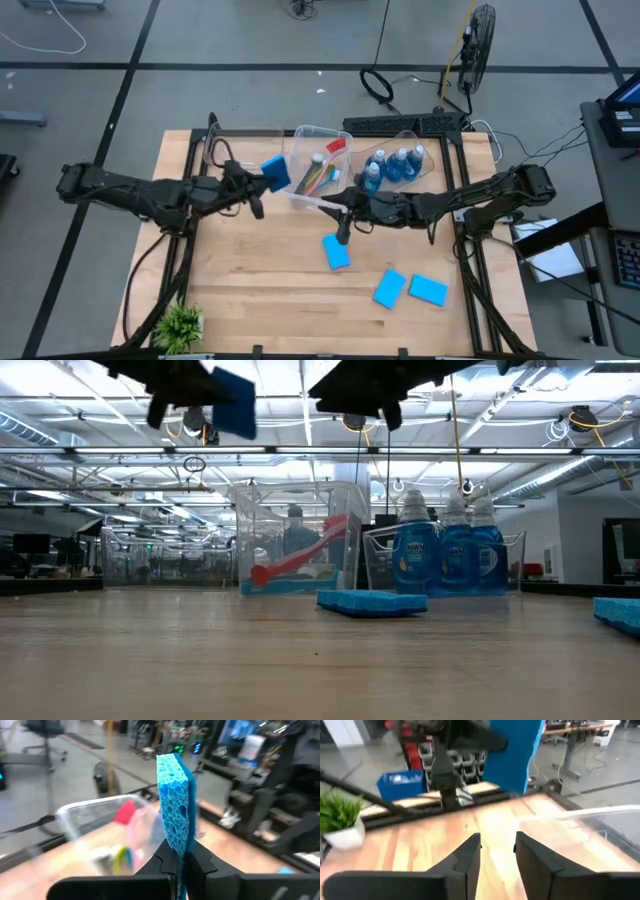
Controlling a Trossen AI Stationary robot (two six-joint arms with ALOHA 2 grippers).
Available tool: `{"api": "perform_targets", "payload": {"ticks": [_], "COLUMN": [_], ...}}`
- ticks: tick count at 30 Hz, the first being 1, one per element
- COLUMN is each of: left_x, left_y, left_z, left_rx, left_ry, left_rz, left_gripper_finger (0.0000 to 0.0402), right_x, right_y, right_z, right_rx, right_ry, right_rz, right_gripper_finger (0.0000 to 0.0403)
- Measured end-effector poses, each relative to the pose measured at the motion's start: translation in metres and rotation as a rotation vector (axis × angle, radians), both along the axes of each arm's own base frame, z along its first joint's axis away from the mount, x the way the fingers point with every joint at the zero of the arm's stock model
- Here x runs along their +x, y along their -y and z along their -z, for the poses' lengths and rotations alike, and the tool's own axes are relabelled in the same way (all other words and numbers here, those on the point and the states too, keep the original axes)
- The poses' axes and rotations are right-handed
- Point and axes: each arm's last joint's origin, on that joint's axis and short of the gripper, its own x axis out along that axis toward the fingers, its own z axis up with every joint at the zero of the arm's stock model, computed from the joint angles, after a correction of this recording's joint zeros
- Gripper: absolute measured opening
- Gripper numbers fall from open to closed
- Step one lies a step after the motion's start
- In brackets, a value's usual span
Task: Pick & Place Kitchen Sink Supplies
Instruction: Put the blue sponge into the left transparent bin
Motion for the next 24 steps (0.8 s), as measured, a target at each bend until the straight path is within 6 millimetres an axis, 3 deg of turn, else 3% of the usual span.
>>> {"api": "perform_targets", "payload": {"ticks": [6, 10, 14, 24], "left_x": [-0.034, -0.048, -0.052, -0.051], "left_y": [-0.006, -0.007, -0.008, -0.017], "left_z": [0.003, 0.003, 0.004, 0.006], "left_rx": [-0.030, -0.060, -0.063, -0.118], "left_ry": [-0.110, -0.131, -0.142, -0.159], "left_rz": [-0.081, -0.094, -0.095, -0.050], "left_gripper_finger": [0.0007, 0.0007, 0.0007, 0.0007], "right_x": [-0.024, -0.049, -0.079, -0.152], "right_y": [0.000, 0.003, 0.008, 0.018], "right_z": [-0.013, -0.031, -0.047, -0.079], "right_rx": [-0.077, -0.102, -0.072, -0.061], "right_ry": [-0.112, -0.161, -0.193, -0.155], "right_rz": [-0.039, -0.165, -0.257, -0.261], "right_gripper_finger": [0.0122, 0.0115, 0.0108, 0.0102]}}
